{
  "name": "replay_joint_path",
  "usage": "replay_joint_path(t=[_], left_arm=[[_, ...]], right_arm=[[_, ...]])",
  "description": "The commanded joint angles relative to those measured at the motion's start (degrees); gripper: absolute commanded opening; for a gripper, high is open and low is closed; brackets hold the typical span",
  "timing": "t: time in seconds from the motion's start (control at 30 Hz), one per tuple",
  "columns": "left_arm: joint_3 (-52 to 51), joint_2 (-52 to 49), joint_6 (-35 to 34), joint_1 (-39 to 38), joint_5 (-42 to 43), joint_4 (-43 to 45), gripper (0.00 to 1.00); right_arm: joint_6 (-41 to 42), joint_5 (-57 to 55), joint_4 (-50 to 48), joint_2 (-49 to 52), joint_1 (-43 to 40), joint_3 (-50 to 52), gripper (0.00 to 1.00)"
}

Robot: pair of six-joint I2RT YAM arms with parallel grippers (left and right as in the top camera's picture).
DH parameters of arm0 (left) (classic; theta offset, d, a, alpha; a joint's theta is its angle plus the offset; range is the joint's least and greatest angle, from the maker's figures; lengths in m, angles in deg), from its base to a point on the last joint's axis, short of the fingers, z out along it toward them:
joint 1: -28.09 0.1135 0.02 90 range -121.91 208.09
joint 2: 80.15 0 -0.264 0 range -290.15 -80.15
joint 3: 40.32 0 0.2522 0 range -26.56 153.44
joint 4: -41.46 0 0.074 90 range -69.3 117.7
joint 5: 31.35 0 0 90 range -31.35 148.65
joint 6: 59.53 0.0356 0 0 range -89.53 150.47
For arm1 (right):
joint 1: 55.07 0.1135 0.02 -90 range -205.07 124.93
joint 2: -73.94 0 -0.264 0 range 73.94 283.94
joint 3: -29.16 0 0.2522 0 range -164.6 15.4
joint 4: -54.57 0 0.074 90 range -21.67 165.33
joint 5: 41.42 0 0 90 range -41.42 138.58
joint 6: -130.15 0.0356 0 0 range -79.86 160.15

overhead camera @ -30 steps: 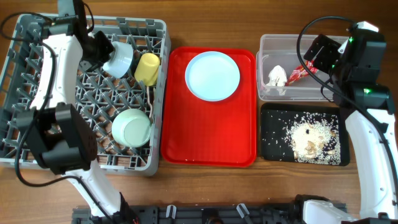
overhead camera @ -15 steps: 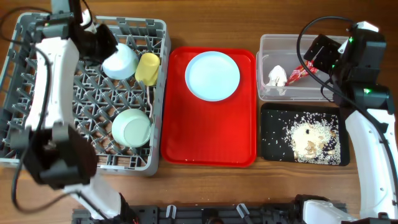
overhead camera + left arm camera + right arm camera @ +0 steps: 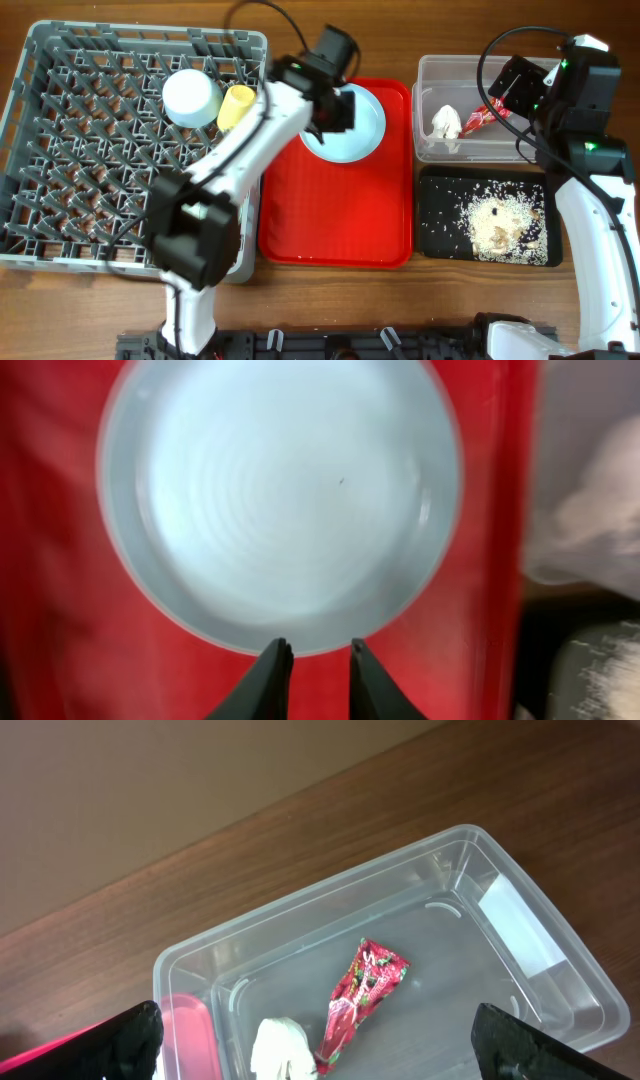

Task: Sort waste into correct bins and load items into the dishwasher rack
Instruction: 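Reach the left gripper to the light-blue plate on the red tray, then grasp the light-blue plate rim with the left gripper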

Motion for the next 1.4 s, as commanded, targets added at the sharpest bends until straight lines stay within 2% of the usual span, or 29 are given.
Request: replay_joint_path(t=[0.0, 0.1, 0.27, 0.5, 0.73, 0.8, 0.87, 0.97, 1.03, 1.1, 1.23, 1.37], left_arm=[[-0.57, -5.95, -5.35, -0.59, -7.61, 0.2, 0.23], [-0.57, -7.93, -6.75, 0.48, -8.04, 0.13, 0.29], [-0.59, -8.2, -6.69, 1.51, -9.88, 0.07, 0.32], [-4.02, -8.26, -6.73, 1.77, -15.39, 2.1, 0.32], [-8.9, -8.26, -6.95, 1.88, -16.02, 7.26, 0.32], [-8.9, -8.26, -6.93, 1.81, -15.21, 7.23, 0.27], [-8.9, -8.26, -6.93, 1.51, -10.47, 6.99, 0.22], [-9.25, -8.26, -6.93, 0.17, -1.95, 5.35, 0.2], [-10.29, -8.26, -6.93, -1.97, -0.15, 2.73, 0.17], [-11.82, -8.26, -6.93, -4.42, 0.55, 1.97, 0.04], [-12.72, -8.24, -6.93, -11.02, -0.57, 2.34, 0.04], [-11.76, -8.04, -6.97, -11.52, -6.71, 2.78, 0.04]], right_arm=[[-0.85, 0.09, -0.07, 0.33, -0.02, -0.04, 1.0], [-0.85, 0.09, -0.07, 0.33, -0.02, -0.04, 1.0], [-0.83, 0.09, -0.07, 0.33, -0.02, -0.04, 1.0], [-0.83, 0.09, -0.07, 0.33, -0.02, -0.04, 1.0], [-0.85, 0.09, -0.07, 0.33, -0.02, -0.04, 1.0], [-0.83, 0.09, -0.07, 0.35, -0.02, -0.04, 1.0], [-0.85, 0.09, -0.07, 0.35, -0.02, -0.04, 1.0], [-0.87, 0.09, -0.07, 0.35, -0.02, -0.04, 1.0], [-0.83, 0.09, -0.07, 0.33, -0.02, -0.04, 1.0], [-0.83, 0.09, -0.07, 0.35, -0.02, -0.04, 1.0], [-0.83, 0.09, -0.07, 0.33, -0.02, -0.04, 1.0], [-0.83, 0.09, -0.07, 0.33, -0.02, -0.04, 1.0]])
